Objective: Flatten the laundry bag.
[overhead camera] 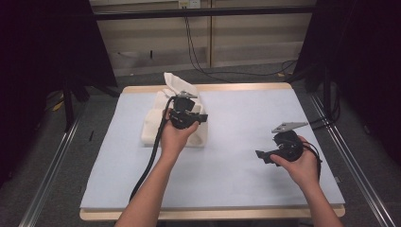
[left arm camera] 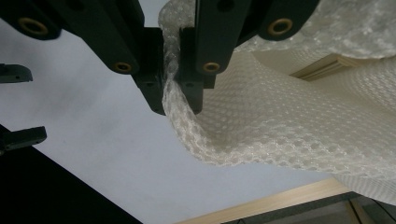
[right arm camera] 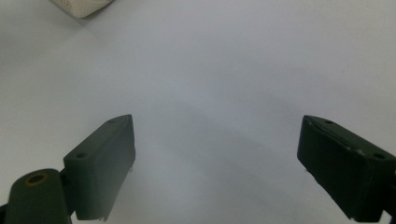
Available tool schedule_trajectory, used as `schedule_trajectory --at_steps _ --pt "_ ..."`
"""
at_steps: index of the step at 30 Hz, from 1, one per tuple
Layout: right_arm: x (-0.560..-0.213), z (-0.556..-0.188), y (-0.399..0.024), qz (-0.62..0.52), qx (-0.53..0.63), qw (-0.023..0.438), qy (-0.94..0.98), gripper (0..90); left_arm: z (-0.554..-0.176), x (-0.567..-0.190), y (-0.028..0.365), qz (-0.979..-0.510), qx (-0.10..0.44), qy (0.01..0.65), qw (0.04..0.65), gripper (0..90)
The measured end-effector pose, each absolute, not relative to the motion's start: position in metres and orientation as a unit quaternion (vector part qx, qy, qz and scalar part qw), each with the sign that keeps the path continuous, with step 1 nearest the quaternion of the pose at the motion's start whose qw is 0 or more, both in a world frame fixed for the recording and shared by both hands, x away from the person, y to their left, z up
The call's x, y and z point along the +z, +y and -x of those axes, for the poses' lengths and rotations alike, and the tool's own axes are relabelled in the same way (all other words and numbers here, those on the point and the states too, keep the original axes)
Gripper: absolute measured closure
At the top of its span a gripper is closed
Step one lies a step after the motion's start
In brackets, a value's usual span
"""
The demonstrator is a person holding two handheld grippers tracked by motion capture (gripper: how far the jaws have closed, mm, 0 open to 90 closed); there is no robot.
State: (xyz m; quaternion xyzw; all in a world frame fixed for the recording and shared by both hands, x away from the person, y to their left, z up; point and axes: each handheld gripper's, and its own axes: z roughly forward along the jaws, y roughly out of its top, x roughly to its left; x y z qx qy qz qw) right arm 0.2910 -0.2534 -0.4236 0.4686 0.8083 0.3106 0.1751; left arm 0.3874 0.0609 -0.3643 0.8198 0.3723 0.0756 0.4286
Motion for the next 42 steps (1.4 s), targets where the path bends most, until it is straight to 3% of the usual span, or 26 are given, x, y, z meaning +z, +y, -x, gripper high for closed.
schedule_trajectory --at_steps 20,27,42 --pt "-0.424 -0.291 -0.252 -0.462 0.316 0.172 0.811 11.2 -0.388 -0.382 0.012 -0.839 0.041 0.344 0.419 82.0" --pt "-0.424 -0.291 -0.252 -0.461 0.315 0.169 0.812 11.2 -0.383 -0.378 0.01 -0.837 0.026 0.334 0.433 70.2" --pt "-0.427 -0.291 -0.244 -0.453 0.311 0.168 0.818 11.2 -0.372 -0.364 0.009 -0.837 0.055 0.319 0.442 48.0"
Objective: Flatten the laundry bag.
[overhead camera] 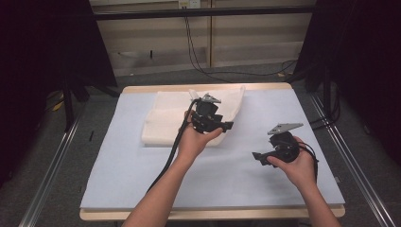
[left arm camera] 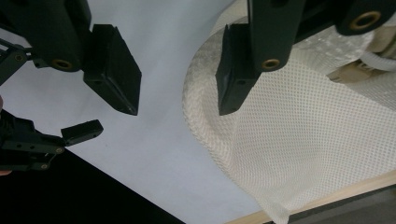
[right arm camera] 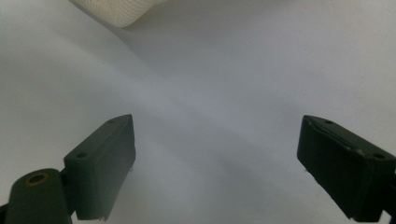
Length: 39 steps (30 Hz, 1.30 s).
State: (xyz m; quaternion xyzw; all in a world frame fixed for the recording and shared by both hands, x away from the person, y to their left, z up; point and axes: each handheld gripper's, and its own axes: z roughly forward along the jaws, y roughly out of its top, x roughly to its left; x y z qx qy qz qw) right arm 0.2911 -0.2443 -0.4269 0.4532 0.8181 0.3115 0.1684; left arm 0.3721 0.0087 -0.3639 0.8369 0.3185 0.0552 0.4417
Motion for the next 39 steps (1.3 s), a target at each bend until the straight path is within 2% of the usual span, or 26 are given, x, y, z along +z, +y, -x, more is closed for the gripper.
schedule_trajectory --at_steps 8,12,15,21,22,23,26,35,39 --pt "-0.427 -0.291 -0.247 -0.452 0.312 0.165 0.819 11.2 -0.372 -0.361 -0.001 -0.842 0.053 0.296 0.448 40.1" --pt "-0.428 -0.291 -0.246 -0.453 0.311 0.165 0.819 11.5 -0.371 -0.363 -0.005 -0.839 0.047 0.29 0.459 33.0" --pt "-0.429 -0.291 -0.246 -0.458 0.309 0.164 0.817 11.6 -0.371 -0.363 -0.008 -0.843 0.045 0.282 0.456 34.1" --pt "-0.429 -0.292 -0.248 -0.457 0.306 0.167 0.818 11.6 -0.373 -0.362 -0.002 -0.844 0.035 0.291 0.449 45.1" --pt "-0.429 -0.292 -0.248 -0.456 0.307 0.165 0.819 11.6 -0.373 -0.362 0.0 -0.844 0.034 0.29 0.45 48.0" --pt "-0.43 -0.292 -0.248 -0.456 0.31 0.161 0.819 11.6 -0.373 -0.361 0.001 -0.846 0.033 0.286 0.45 55.1" --pt "-0.43 -0.292 -0.247 -0.459 0.307 0.163 0.818 11.6 -0.374 -0.362 0.003 -0.856 0.034 0.285 0.431 63.2" --pt "-0.432 -0.292 -0.248 -0.461 0.308 0.161 0.816 11.6 -0.391 -0.382 0.034 -0.862 0.046 0.321 0.39 70.2" --pt "-0.433 -0.294 -0.246 -0.459 0.307 0.164 0.817 12.2 -0.394 -0.386 0.048 -0.862 0.058 0.333 0.378 68.9"
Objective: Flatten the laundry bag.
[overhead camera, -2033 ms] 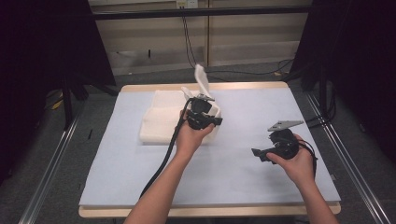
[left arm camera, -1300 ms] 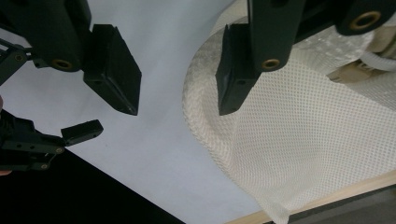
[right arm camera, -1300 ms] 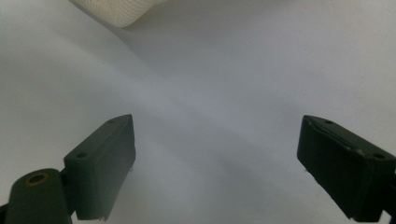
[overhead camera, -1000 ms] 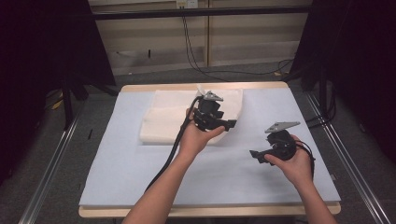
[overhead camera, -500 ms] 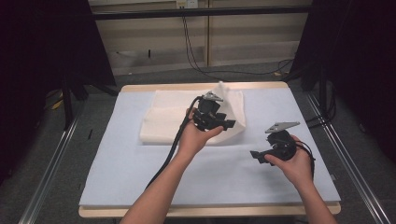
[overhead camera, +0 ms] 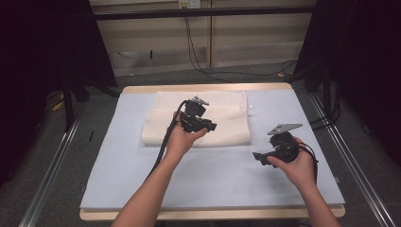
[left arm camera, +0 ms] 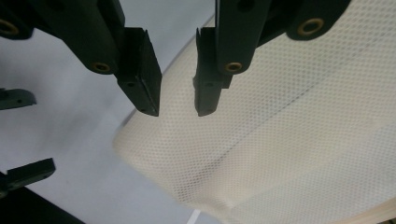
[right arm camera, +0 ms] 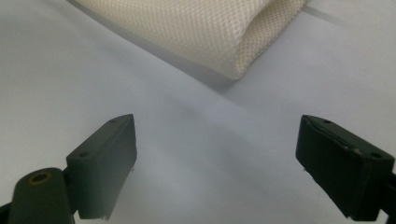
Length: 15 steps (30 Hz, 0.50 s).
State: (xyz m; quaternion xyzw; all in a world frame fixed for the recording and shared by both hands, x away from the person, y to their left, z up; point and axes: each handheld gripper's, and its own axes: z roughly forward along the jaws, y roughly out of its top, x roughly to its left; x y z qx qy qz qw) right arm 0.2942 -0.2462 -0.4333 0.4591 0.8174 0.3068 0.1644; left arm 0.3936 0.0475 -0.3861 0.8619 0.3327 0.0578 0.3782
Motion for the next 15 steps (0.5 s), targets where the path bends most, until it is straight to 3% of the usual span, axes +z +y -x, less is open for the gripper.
schedule_trajectory --at_steps 8,15 --pt "-0.436 -0.304 -0.235 -0.458 0.33 0.152 0.811 14.5 -0.403 -0.395 0.076 -0.845 0.074 0.386 0.363 43.4" --pt "-0.432 -0.324 -0.228 -0.476 0.373 0.143 0.783 12.5 -0.415 -0.395 0.106 -0.843 0.089 0.4 0.349 35.5"
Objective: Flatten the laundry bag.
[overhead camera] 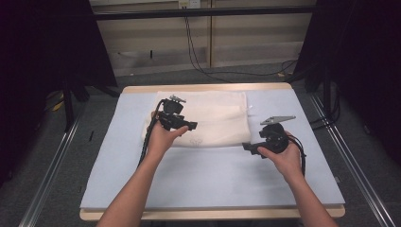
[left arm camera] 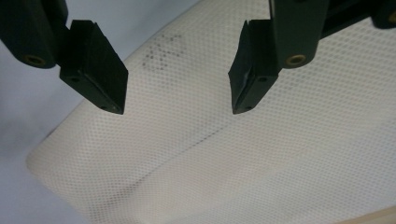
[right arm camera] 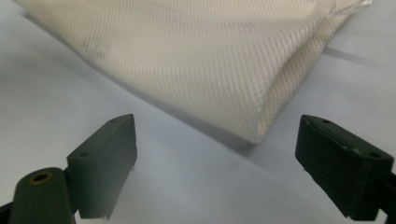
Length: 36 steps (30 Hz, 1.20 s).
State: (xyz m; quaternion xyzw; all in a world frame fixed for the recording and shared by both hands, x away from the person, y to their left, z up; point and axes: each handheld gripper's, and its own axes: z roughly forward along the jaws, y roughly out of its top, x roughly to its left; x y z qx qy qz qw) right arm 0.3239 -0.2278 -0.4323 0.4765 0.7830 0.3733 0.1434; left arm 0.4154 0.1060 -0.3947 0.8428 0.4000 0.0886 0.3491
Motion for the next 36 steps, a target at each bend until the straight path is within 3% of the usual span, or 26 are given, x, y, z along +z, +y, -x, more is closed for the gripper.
schedule_trajectory --at_steps 9,16,17,22,36 --pt "-0.43 -0.35 -0.225 -0.502 0.384 0.144 0.761 15.5 -0.429 -0.4 0.138 -0.825 0.087 0.433 0.353 30.7" --pt "-0.431 -0.364 -0.224 -0.512 0.385 0.134 0.756 21.0 -0.438 -0.399 0.163 -0.815 0.107 0.453 0.345 28.1" --pt "-0.432 -0.367 -0.224 -0.517 0.389 0.13 0.752 25.9 -0.439 -0.4 0.165 -0.809 0.112 0.462 0.347 28.0" --pt "-0.431 -0.373 -0.22 -0.509 0.383 0.143 0.758 32.5 -0.447 -0.406 0.188 -0.803 0.119 0.482 0.329 27.0" --pt "-0.438 -0.381 -0.215 -0.507 0.372 0.145 0.764 40.4 -0.464 -0.423 0.223 -0.79 0.115 0.52 0.303 26.1"
